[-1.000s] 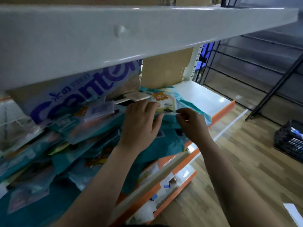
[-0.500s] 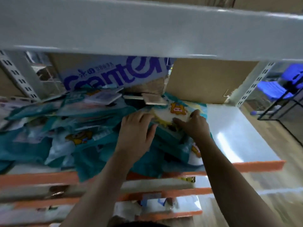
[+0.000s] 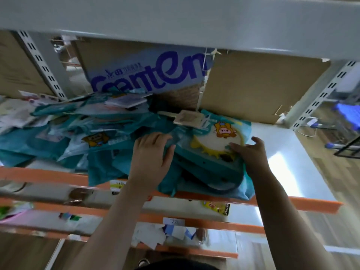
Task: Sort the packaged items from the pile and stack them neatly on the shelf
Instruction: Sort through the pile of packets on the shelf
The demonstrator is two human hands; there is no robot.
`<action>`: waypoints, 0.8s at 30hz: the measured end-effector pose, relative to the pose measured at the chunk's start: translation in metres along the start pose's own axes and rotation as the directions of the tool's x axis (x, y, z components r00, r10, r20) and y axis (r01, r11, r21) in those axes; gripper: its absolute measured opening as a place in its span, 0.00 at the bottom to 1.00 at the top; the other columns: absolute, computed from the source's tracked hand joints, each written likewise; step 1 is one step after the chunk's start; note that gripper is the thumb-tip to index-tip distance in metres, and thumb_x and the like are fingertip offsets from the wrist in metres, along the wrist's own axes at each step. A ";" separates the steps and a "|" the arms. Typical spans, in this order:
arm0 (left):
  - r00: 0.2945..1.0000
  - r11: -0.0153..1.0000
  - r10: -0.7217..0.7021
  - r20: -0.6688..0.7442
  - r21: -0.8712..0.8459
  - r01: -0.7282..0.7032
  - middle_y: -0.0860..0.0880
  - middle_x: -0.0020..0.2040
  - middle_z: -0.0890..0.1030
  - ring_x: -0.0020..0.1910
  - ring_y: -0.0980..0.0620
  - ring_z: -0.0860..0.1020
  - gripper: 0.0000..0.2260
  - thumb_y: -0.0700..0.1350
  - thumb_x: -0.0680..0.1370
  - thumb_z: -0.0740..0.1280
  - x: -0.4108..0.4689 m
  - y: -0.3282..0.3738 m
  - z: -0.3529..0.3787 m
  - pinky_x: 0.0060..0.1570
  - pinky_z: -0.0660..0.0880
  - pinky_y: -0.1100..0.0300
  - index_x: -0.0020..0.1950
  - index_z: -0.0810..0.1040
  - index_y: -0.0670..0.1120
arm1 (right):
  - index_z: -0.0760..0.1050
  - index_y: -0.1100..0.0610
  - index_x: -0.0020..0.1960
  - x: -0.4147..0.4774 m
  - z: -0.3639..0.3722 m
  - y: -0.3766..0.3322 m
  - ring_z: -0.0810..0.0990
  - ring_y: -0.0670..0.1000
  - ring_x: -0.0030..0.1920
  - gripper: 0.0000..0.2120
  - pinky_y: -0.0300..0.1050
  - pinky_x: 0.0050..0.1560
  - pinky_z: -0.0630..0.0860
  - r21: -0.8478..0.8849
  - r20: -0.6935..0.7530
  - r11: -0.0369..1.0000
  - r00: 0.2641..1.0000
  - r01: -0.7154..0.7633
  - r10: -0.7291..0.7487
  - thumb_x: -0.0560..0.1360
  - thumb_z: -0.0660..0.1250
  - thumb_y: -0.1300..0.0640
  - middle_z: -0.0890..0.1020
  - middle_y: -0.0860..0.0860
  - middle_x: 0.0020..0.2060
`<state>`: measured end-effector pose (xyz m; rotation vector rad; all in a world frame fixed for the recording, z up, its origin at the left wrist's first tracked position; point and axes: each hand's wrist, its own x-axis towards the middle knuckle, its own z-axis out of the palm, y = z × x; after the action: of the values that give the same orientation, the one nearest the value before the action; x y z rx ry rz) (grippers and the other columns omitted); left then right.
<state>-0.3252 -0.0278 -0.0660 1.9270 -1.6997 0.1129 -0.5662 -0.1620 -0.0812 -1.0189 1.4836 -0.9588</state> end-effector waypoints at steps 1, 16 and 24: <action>1.000 1.000 0.001 -0.004 -0.001 -0.001 0.45 0.53 0.81 0.51 0.42 0.79 0.18 0.53 0.80 0.57 0.001 0.000 0.001 0.55 0.72 0.48 0.58 0.79 0.44 | 0.57 0.58 0.75 -0.001 -0.006 0.000 0.80 0.57 0.53 0.40 0.53 0.48 0.80 0.047 -0.029 0.999 1.000 0.004 -0.002 0.70 0.76 0.61 0.78 0.56 0.54; 0.980 0.981 0.116 0.164 -0.174 -0.087 0.41 0.74 0.68 0.70 0.41 0.68 0.22 0.49 0.83 0.59 0.037 0.048 0.016 0.66 0.68 0.50 0.75 0.66 0.41 | 0.74 0.66 0.62 -0.034 -0.077 -0.022 0.83 0.62 0.45 0.20 0.54 0.45 0.82 0.079 0.501 0.980 0.843 0.182 -0.196 0.71 0.68 0.67 0.83 0.66 0.51; 0.905 0.787 0.145 0.399 -0.601 0.139 0.61 0.48 0.81 0.45 0.68 0.79 0.07 0.47 0.81 0.65 0.039 0.054 0.007 0.43 0.73 0.71 0.59 0.77 0.54 | 0.76 0.53 0.55 -0.042 -0.056 -0.026 0.83 0.48 0.46 0.16 0.40 0.51 0.78 -0.103 0.597 0.896 0.747 0.432 -0.291 0.72 0.69 0.70 0.85 0.46 0.38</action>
<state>-0.3703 -0.0676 -0.0370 1.4932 -1.7042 -0.8381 -0.6148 -0.1279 -0.0362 -1.6546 0.9108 -0.6503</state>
